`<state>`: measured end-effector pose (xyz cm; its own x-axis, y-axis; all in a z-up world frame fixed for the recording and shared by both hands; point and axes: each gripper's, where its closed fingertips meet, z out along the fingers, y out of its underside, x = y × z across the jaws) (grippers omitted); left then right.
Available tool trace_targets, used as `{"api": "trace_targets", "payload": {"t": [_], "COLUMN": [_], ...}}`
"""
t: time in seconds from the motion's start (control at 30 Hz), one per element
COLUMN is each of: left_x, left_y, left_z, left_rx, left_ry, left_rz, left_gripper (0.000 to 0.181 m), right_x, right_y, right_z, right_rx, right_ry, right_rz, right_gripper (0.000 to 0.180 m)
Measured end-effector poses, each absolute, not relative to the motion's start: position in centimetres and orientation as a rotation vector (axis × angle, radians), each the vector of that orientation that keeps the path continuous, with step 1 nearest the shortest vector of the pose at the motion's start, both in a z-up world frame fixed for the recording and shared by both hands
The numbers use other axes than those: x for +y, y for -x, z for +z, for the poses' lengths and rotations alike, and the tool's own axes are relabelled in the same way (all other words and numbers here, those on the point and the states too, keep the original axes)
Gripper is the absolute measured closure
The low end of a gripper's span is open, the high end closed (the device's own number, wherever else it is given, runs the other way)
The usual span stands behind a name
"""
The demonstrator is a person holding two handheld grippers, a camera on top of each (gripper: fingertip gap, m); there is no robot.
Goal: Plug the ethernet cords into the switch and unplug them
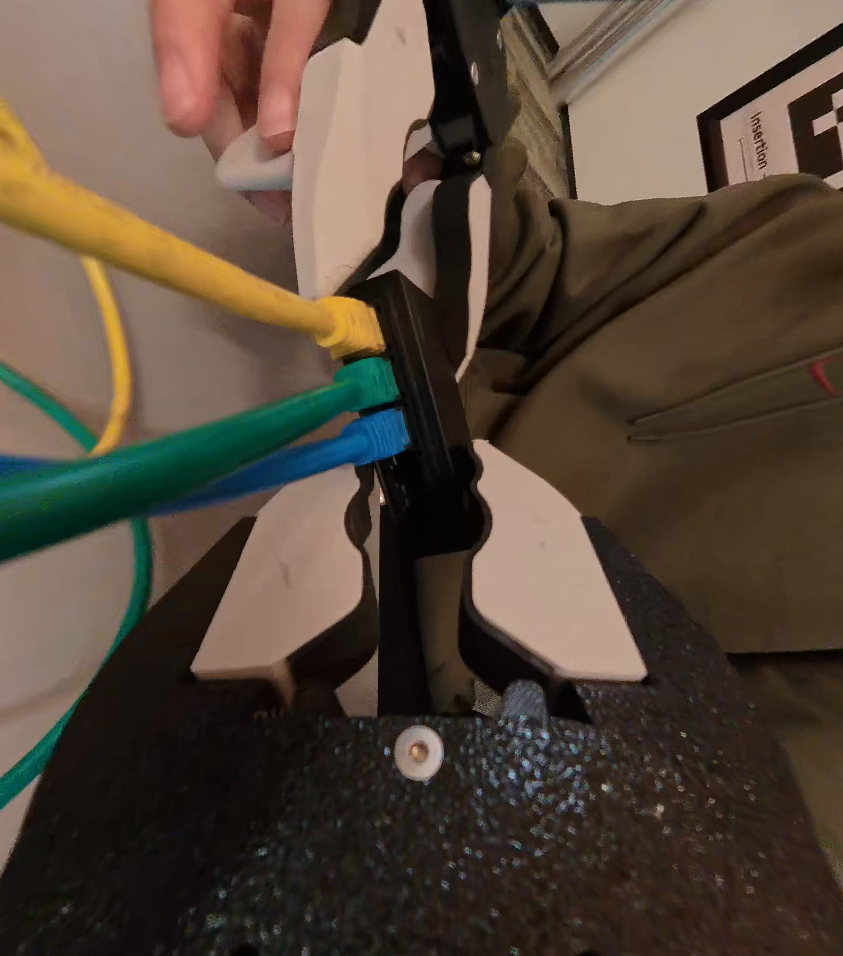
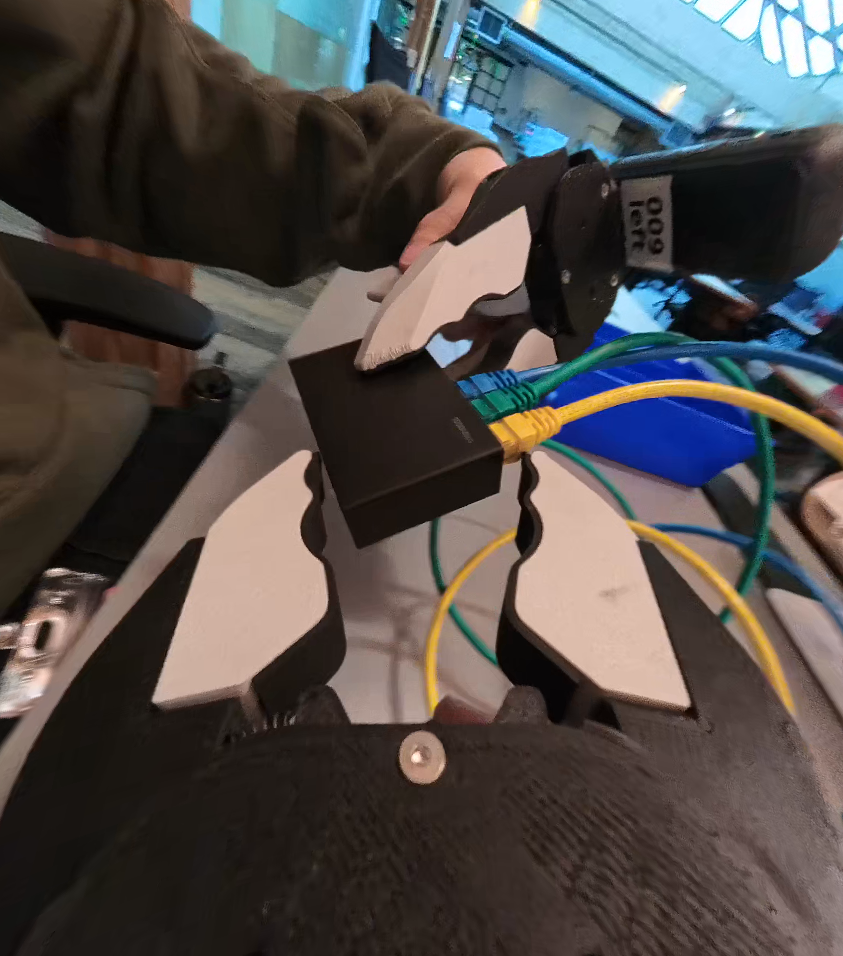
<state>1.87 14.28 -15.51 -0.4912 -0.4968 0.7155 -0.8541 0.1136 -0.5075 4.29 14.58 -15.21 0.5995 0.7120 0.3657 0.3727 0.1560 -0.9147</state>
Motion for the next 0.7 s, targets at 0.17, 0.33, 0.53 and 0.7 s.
{"api": "trace_targets", "payload": {"t": [0.17,0.33,0.53,0.7], "left_x": [15.5,17.4,21.1,22.1], "left_y": [-2.6,-4.3,-7.0,-7.3], "left_z": [-14.5,-13.5,-11.2,-11.7], "left_rx": [-1.955,-1.902,-2.236,-2.927], "left_ry": [-1.288,-1.316,-1.471,-1.338], "left_rz": [1.413,1.595,2.014,2.14], "left_gripper": [0.148,0.146,0.125,0.11], "right_x": [15.9,17.5,19.3,20.0], "right_y": [-4.9,-6.1,-9.9,-10.7], "right_z": [-14.7,-14.1,-13.8,-12.6], "right_rx": [-0.926,-0.773,-0.535,-0.379], "right_ry": [1.383,1.404,1.489,1.504], "right_rz": [0.232,0.198,0.074,0.043], "right_gripper": [0.114,0.115,0.115,0.115]}}
